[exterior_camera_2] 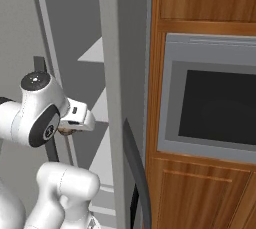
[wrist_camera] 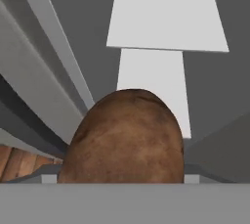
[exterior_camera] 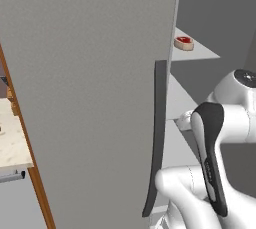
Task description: Take the tangerine, steak, and potato from the freezer and place them in the bowl on the counter.
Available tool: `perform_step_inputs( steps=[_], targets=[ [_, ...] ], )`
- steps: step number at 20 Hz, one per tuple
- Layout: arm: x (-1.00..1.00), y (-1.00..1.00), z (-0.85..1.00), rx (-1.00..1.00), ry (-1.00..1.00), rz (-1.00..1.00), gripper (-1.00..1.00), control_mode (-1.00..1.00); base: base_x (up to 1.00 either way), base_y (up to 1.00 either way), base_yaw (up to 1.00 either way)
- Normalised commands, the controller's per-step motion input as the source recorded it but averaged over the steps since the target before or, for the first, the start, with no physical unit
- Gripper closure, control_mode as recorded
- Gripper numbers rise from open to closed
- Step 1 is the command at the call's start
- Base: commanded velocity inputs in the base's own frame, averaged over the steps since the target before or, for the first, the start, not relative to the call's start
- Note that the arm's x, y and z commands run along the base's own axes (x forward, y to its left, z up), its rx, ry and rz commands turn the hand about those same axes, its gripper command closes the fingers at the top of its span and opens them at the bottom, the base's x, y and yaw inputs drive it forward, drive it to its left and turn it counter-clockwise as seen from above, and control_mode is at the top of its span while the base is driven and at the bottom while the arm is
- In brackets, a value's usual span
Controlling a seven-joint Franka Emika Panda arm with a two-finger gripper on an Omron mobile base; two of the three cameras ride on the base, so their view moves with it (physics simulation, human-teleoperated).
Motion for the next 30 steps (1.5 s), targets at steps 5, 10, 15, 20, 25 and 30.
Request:
perform_step_inputs(
  steps=[5, 10, 15, 20, 25, 30],
  targets=[
    [-0.46, 0.0, 0.28, -0.01, 0.05, 0.01, 1.0, -1.0, 0.0, 0.0, 0.0],
    [-0.3, -0.03, 0.15, -0.01, 0.01, 0.0, 1.0, -1.0, 0.0, 0.0, 0.0],
    [-0.17, 0.0, 0.05, 0.0, 0.0, 0.0, 1.0, 1.0, -0.06, 0.0, 0.0],
    [0.0, 0.0, 0.0, 0.0, 0.0, 0.0, 1.0, 1.0, -0.75, 0.56, -0.03],
    [0.0, 0.0, 0.0, 0.0, 0.0, 0.0, 1.0, 1.0, -0.53, 1.0, 0.0],
    [0.0, 0.0, 0.0, 0.0, 0.0, 0.0, 1.0, 1.0, 0.19, 1.0, 0.0]
  ],
)
